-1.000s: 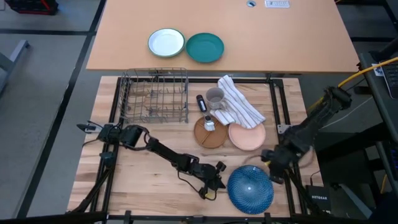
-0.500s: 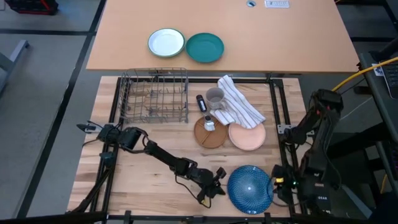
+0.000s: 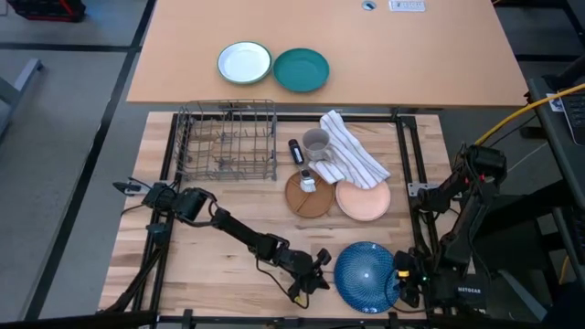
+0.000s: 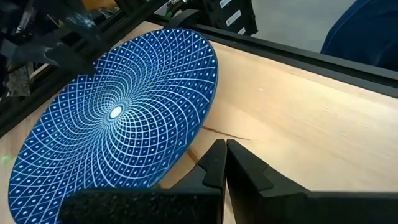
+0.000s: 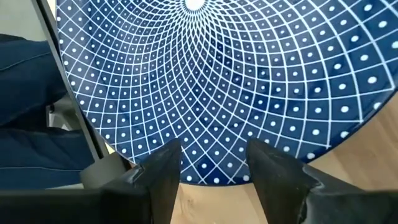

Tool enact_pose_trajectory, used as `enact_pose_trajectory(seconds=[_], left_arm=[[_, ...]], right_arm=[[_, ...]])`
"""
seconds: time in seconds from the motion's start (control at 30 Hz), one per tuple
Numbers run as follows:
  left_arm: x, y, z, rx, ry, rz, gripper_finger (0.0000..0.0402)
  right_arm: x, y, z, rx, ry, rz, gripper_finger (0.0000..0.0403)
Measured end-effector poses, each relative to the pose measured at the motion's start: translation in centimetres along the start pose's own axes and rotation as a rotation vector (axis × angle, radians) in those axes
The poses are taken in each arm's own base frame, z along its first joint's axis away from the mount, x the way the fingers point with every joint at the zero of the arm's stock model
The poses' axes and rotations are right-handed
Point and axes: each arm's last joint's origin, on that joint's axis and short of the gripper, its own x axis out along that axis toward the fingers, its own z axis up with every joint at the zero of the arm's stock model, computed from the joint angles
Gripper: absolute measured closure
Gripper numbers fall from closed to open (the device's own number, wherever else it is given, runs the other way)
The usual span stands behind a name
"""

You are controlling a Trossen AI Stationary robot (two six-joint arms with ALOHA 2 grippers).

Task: Sort dishes
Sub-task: Put the blue plate into the dish rack

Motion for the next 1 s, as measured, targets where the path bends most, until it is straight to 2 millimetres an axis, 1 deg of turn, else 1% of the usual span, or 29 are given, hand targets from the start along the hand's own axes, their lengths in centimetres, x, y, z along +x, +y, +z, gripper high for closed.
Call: enact_pose_trajectory(seconds=[0.27, 0.4, 0.6, 0.8, 0.93, 1.0], left_arm=[[0.0, 0.1, 0.0, -0.001, -0.003, 0.004, 0.0399], [0.0, 0.1, 0.0, -0.001, -0.004, 0.004, 0.0399], [0.0, 0.1, 0.0, -0.001, -0.005, 0.004, 0.0399], [0.0, 0.0, 0.0, -0.001, -0.005, 0.003, 0.0399], [0.0, 0.0, 0.0, -0.001, -0.005, 0.003, 0.0399], [0.0, 0.0, 0.1, -0.002, -0.005, 0.003, 0.0399]], right_arm=[[-0.9, 1.3, -0.2, 0.002, 0.074, 0.001, 0.0212], [-1.5, 1.8, -0.2, -0.009, 0.084, -0.018, 0.0212], [-1.5, 1.3, -0.2, -0.028, 0.091, -0.083, 0.0212], [-1.5, 1.4, -0.3, -0.027, 0.109, -0.082, 0.0212], [-1.4, 1.4, -0.5, -0.056, 0.168, -0.081, 0.0212], [-1.4, 1.4, -0.5, -0.062, 0.168, -0.08, 0.0212]])
